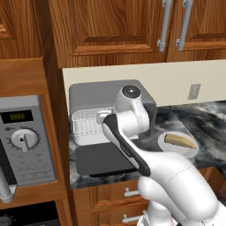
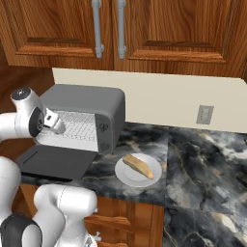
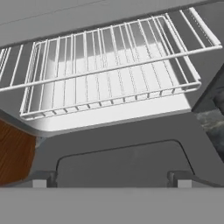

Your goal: Pull the toaster oven rack outwards. Pick up the baguette from the plate and place it on the toaster oven rack. Close the toaster oven door fully and set the temperature to the lowest setting.

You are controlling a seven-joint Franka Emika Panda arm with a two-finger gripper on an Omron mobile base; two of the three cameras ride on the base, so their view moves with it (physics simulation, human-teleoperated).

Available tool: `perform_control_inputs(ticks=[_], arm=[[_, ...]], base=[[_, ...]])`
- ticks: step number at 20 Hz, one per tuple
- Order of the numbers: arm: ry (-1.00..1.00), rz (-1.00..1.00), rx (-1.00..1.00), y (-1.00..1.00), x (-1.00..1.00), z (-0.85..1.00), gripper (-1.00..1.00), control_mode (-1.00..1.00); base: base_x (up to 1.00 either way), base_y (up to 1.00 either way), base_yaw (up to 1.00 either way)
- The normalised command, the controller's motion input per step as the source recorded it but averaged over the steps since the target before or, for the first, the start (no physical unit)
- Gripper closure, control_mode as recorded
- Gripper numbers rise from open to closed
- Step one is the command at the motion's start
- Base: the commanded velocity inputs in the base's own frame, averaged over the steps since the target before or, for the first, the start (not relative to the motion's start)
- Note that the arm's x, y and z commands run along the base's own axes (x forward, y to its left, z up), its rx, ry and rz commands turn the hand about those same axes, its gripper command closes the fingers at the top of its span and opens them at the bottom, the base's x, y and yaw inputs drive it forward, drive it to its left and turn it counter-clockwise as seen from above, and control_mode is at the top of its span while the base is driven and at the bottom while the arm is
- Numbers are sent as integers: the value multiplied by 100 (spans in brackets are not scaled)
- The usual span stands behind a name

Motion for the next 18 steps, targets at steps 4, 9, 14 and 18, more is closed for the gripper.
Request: perform_control_inputs(ticks=[4,9,14,18], arm=[[0,0,-11,10,31,0,-100,-100],[-2,0,-5,2,14,-12,-100,-100],[-3,2,0,-1,21,-36,-100,-100],[-4,8,4,-16,19,-26,-100,-100]], base=[[0,0,0],[0,0,0],[0,0,0],[0,0,0]])
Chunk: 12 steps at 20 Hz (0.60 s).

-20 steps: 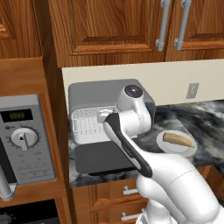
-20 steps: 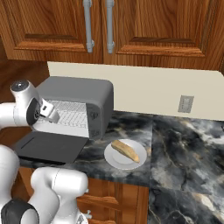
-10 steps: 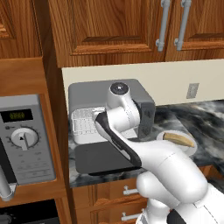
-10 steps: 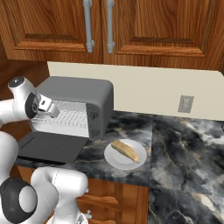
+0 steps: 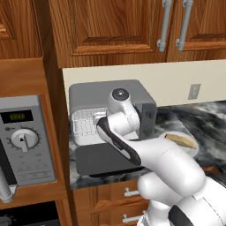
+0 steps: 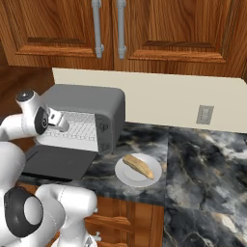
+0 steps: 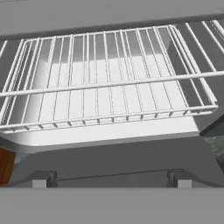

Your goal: Pull the toaster oven rack outwards. Pick up the baguette from the plate and place it on the toaster oven rack. Close the toaster oven door fully and set the temperature to the lowest setting.

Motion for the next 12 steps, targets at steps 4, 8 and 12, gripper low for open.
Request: perform_control_inputs(ticks=[4,8,12], arm=[[-3,16,14,-28,17,-10,-100,-100],[-6,16,12,-18,5,-2,-100,-100],[-4,12,1,0,9,-21,-100,-100]], base=[[0,0,0],[0,0,0],[0,0,0]])
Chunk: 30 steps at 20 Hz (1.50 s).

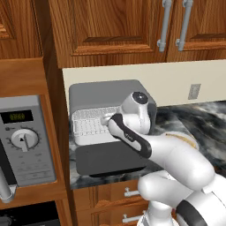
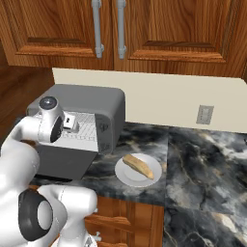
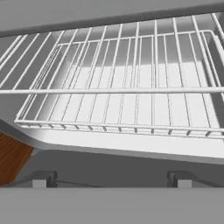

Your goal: Pull the toaster oven rack outwards. Pick up the baguette from the plate and place it on the toaster oven rack. Close the toaster oven door fully and set the temperature to the lowest setting.

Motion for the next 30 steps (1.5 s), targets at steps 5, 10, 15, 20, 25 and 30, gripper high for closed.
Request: perform_control_inputs(ticks=[5,10,15,20,25,30], arm=[[0,4,0,0,15,-26,-100,-100],[0,0,0,0,22,-8,-100,-100],[0,0,0,0,51,0,-100,-100],[0,0,0,2,17,-2,-100,-100],[1,0,0,9,2,-23,-100,-100],[3,0,0,7,3,-28,-100,-100]], base=[[0,0,0],[0,0,0],[0,0,0],[0,0,0],[0,0,0],[0,0,0]])
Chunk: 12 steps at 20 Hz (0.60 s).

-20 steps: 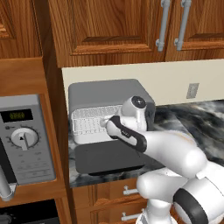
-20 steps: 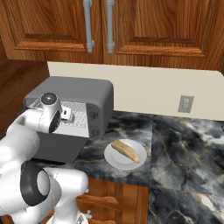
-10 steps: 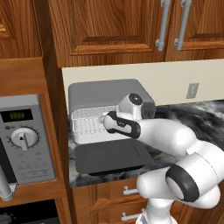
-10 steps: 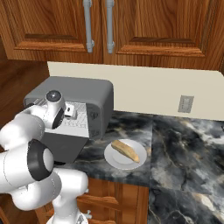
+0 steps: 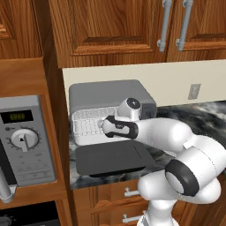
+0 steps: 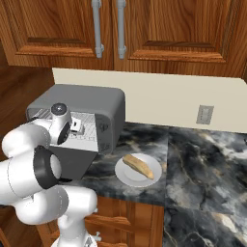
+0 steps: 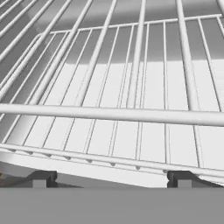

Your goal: Pull the toaster oven rack outwards. Pick up the baguette from the plate and place it on the toaster oven rack. Close the toaster oven door fully and set the temperature to the lowest setting.

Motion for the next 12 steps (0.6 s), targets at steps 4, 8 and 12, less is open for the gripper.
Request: perform_control_inputs(ticks=[4,8,12], arm=[[2,0,0,3,7,-13,-100,-100],[0,0,0,0,19,0,-100,-100],[0,-1,0,1,36,0,-100,-100]], base=[[0,0,0],[0,0,0],[0,0,0]])
